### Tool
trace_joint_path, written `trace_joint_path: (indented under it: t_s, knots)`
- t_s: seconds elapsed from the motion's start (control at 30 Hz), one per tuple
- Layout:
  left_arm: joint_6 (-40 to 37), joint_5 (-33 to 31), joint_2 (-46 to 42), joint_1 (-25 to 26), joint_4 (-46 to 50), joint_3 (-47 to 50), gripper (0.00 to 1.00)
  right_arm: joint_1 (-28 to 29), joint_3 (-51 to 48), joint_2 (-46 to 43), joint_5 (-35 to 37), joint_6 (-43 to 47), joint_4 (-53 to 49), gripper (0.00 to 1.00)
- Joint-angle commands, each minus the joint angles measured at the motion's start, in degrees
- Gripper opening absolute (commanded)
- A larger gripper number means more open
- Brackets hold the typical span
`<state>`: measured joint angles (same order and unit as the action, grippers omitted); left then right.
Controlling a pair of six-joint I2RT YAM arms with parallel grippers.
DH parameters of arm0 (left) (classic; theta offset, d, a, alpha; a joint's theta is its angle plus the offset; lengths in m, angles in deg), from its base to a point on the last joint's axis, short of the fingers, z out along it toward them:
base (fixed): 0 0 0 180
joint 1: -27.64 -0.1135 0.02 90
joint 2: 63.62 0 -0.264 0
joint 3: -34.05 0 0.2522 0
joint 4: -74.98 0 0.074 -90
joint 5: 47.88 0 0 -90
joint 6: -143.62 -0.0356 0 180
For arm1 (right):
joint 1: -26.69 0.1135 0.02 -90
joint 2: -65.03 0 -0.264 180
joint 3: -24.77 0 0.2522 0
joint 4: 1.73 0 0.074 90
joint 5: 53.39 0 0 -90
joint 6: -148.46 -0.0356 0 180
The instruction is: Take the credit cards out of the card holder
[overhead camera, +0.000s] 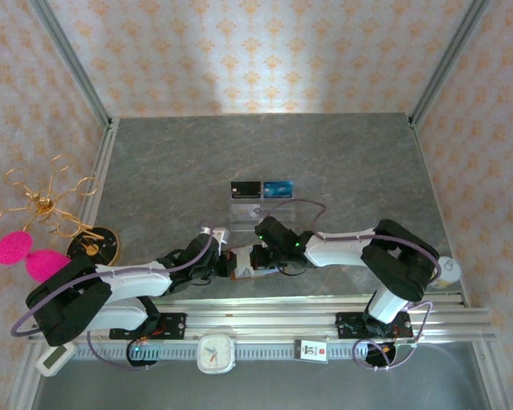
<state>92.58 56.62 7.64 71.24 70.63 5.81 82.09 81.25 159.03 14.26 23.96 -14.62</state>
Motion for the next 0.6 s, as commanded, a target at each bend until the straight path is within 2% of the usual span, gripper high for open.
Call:
trace_joint_path:
  t_s: [0.0, 0.33, 0.5, 0.53, 0.57]
  knots:
    - [-1.4, -1.2, 1.9, -0.7, 5.6, 1.6, 0.00, 0.0, -1.1, -1.8, 2.7, -0.4, -0.8, 0.00]
    - [-2.2, -1.6, -1.5, -1.7, 7.0, 0.8, 0.00, -0.2, -3.5, -5.8, 6.7, -2.8, -4.4, 0.00]
    - [-2.5, -1.4, -3.9, -1.6, 8.2, -1.4, 0.00, -0.2, -3.9, -5.8, 2.2, -1.0, -0.9, 0.00]
    - [-2.5, -1.6, -4.2, -1.6, 9.1, -2.0, 0.00, -0.2, -3.6, -6.3, 0.9, 0.0, -0.2, 0.02]
    - [-2.6, -1.8, -4.4, -1.6, 9.7, -2.2, 0.00, -0.2, -3.2, -6.9, 0.2, 0.8, 0.0, 0.08]
